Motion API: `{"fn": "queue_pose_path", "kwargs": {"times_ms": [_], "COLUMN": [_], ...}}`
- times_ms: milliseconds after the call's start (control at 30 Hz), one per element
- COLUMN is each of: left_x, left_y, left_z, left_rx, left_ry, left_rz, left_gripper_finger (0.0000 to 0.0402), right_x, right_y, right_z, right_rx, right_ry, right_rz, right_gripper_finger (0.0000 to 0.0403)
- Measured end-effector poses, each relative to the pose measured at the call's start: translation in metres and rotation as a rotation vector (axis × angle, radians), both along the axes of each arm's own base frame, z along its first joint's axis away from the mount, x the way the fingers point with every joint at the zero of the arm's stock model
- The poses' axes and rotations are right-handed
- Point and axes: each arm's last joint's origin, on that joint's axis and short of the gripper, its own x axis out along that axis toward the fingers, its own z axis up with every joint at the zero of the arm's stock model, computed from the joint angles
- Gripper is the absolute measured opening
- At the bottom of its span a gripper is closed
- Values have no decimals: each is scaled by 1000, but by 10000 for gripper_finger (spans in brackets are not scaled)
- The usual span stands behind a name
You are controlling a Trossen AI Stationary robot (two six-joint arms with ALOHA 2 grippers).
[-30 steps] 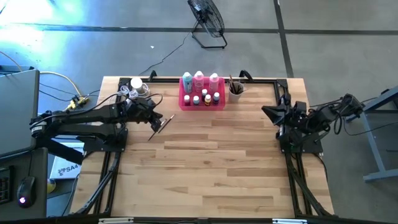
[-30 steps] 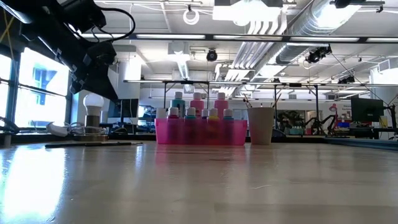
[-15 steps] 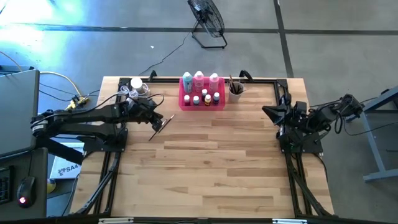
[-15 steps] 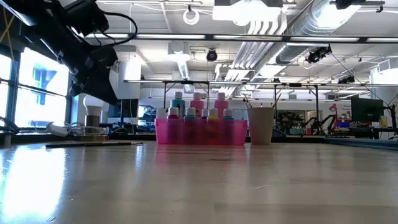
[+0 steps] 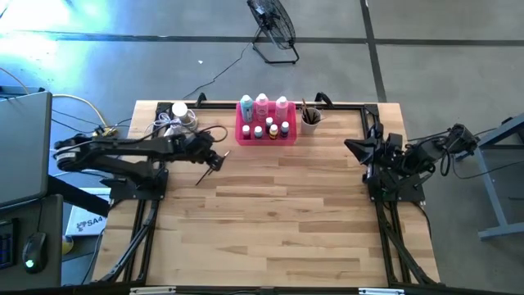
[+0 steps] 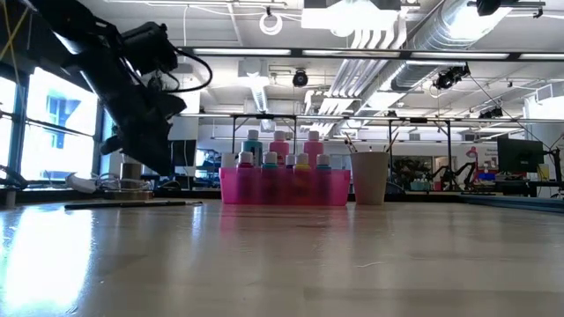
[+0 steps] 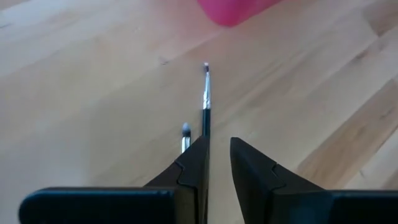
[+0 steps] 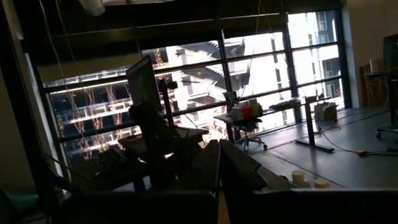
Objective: Pick & Place Paint Supplies
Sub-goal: Put the silver paintbrush into the white cup
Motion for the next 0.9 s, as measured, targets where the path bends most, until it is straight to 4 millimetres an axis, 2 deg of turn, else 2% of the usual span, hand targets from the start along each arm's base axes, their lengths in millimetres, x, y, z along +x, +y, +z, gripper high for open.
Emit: {"fn": "queue_pose_path", "kwargs": {"times_ms": [133, 333, 500, 667, 900], "left_x": [13, 23, 31, 37, 42], "left_y": [6, 28, 43, 47, 49], "left_z": [0, 0, 6, 8, -5], "left_rx": [-27, -99, -138, -115, -131], "left_ry": [111, 290, 265, 275, 331], "left_rz": [-3, -3, -50, -101, -101], "left_gripper_finger": [67, 67, 67, 67, 67], "right_x": [0, -3, -5, -5, -5], "right_y": [-1, -3, -4, -4, -3], "right_z": [0, 1, 2, 2, 2], "right_rx": [14, 28, 46, 45, 41], "right_ry": [3, -11, -25, -23, -19], "right_rz": [-39, -40, -35, -36, -36], "right_gripper_finger": [2, 2, 2, 2, 2]}}
